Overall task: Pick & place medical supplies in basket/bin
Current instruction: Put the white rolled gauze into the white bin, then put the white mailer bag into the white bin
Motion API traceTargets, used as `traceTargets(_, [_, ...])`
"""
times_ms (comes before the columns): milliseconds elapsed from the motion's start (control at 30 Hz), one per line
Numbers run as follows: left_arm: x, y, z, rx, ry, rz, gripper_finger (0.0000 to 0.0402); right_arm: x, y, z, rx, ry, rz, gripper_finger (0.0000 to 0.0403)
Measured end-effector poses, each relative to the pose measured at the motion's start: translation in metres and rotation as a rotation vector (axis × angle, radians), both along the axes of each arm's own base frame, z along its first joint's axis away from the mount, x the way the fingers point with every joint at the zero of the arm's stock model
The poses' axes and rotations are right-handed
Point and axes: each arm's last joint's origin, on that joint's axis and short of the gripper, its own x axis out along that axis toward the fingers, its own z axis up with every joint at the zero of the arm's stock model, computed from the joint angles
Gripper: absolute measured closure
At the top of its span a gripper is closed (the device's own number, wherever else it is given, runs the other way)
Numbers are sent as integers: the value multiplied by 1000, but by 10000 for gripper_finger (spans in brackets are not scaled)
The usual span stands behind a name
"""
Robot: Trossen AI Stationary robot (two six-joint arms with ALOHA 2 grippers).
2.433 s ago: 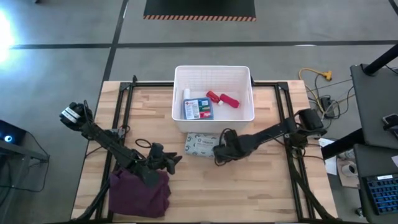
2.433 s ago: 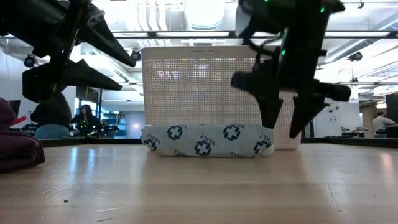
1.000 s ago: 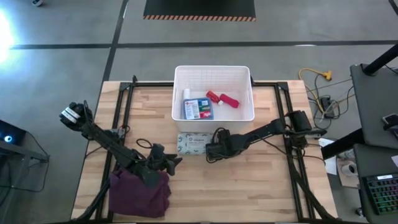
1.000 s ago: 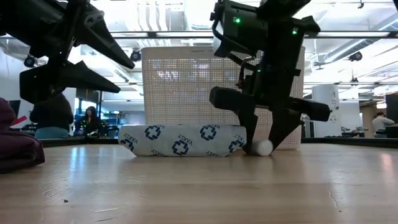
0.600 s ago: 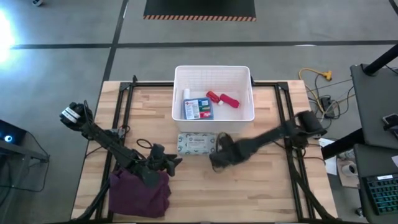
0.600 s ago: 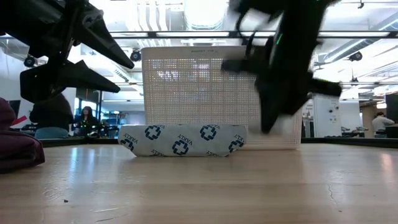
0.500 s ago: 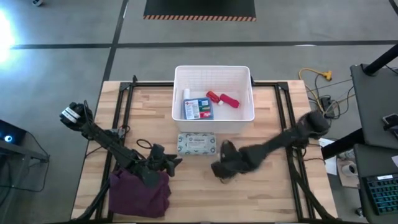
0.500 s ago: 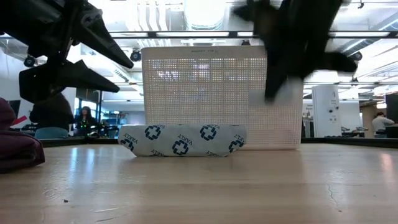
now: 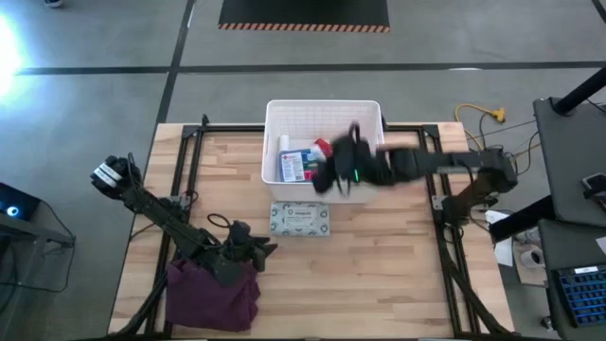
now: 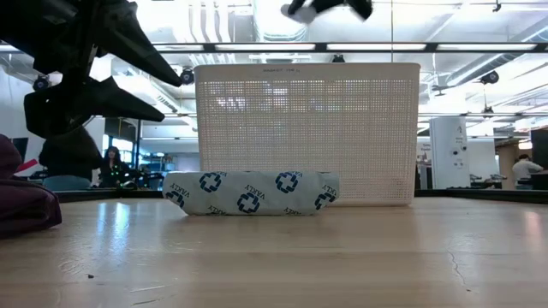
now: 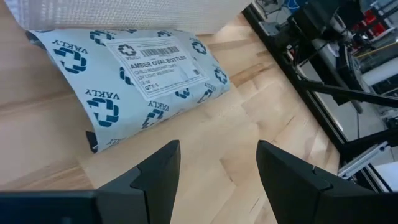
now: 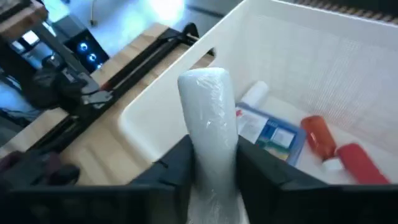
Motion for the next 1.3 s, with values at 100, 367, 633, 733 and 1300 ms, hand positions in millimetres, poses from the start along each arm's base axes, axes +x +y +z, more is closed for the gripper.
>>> traceTargets(100, [0, 0, 0, -18, -16, 21, 207, 5, -52, 2, 71, 23, 13, 264])
traceTargets(367, [1, 4, 2, -2, -71, 115, 207, -2, -90, 3, 35, 94, 74, 127])
traceTargets(633, [7, 22, -5, -62, 16, 157, 207, -11, -33, 0, -251, 359, 483, 105])
traceTargets(733, [6, 33, -11, -39, 97, 181, 207, -10, -5, -19, -294, 438, 618, 117])
traceTargets(1300, [-36, 75, -53, -96, 214, 53, 207, 4, 69, -133, 208, 108, 320, 254])
